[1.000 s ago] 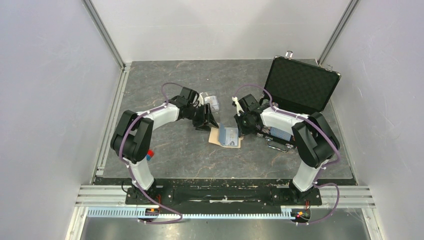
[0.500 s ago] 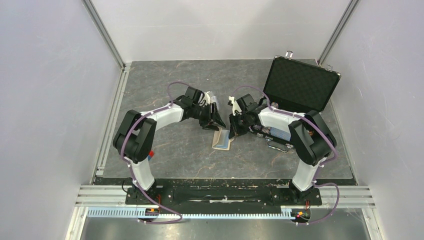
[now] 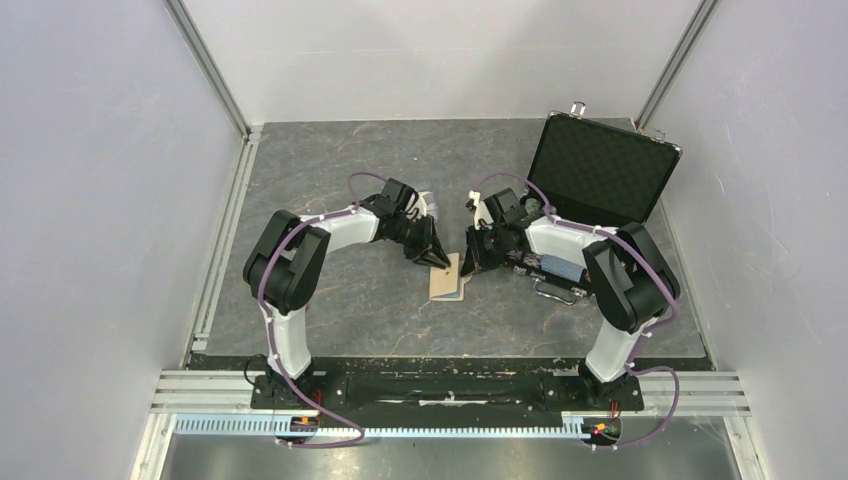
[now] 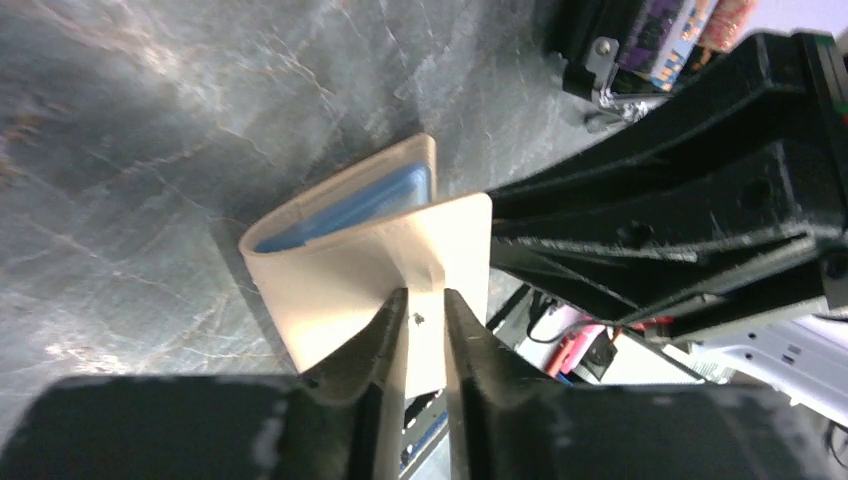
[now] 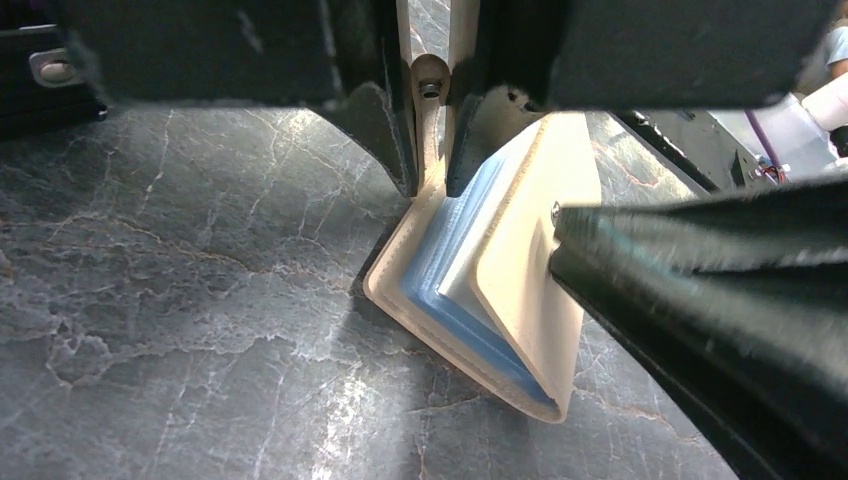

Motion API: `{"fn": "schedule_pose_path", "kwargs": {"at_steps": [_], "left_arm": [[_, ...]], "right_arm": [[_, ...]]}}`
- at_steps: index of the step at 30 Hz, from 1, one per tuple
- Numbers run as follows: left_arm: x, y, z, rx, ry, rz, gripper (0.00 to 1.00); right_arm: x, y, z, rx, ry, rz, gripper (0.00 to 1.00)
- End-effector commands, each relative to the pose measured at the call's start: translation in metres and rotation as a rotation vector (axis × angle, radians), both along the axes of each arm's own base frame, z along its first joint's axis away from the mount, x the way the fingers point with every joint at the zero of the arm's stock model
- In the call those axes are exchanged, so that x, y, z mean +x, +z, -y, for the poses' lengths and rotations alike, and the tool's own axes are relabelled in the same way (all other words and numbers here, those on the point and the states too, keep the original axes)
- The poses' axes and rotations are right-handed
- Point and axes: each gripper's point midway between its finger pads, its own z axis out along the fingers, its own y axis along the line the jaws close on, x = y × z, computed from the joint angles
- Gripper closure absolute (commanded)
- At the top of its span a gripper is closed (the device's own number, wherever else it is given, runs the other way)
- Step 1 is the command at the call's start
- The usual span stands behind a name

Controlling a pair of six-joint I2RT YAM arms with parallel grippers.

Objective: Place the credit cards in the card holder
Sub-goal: Close the card holder at the center of the board.

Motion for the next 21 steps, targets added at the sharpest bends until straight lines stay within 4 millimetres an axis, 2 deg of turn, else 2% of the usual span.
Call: {"fn": "schedule_pose_path", "kwargs": {"at_steps": [1, 3, 7, 14, 18, 21], "left_arm": [[0.009, -0.007, -0.004, 0.078, -0.003, 0.021, 0.83], [0.009, -0.014, -0.005, 0.095, -0.007, 0.005, 0.90], [0.008, -0.023, -0.009, 0.134, -0.017, -0.002, 0.96], [0.004, -0.034, -0.005, 0.192, -0.066, -0.013, 0.98], [0.003, -0.033, 0.000, 0.206, -0.081, -0.009, 0.98], [0.005, -0.027, 0.001, 0.204, -0.073, 0.007, 0.98]], "right_arm": [[0.002, 0.020, -0.006, 0.063, 0.006, 0.046, 0.87], [0.004, 0.023, -0.006, 0.071, 0.006, 0.055, 0.80], [0.013, 0.037, -0.005, 0.120, -0.013, 0.078, 0.69], [0.034, 0.066, -0.014, 0.229, -0.011, 0.132, 0.60], [0.035, 0.057, -0.017, 0.241, 0.010, 0.108, 0.62], [0.032, 0.041, -0.017, 0.226, 0.018, 0.071, 0.72]]}}
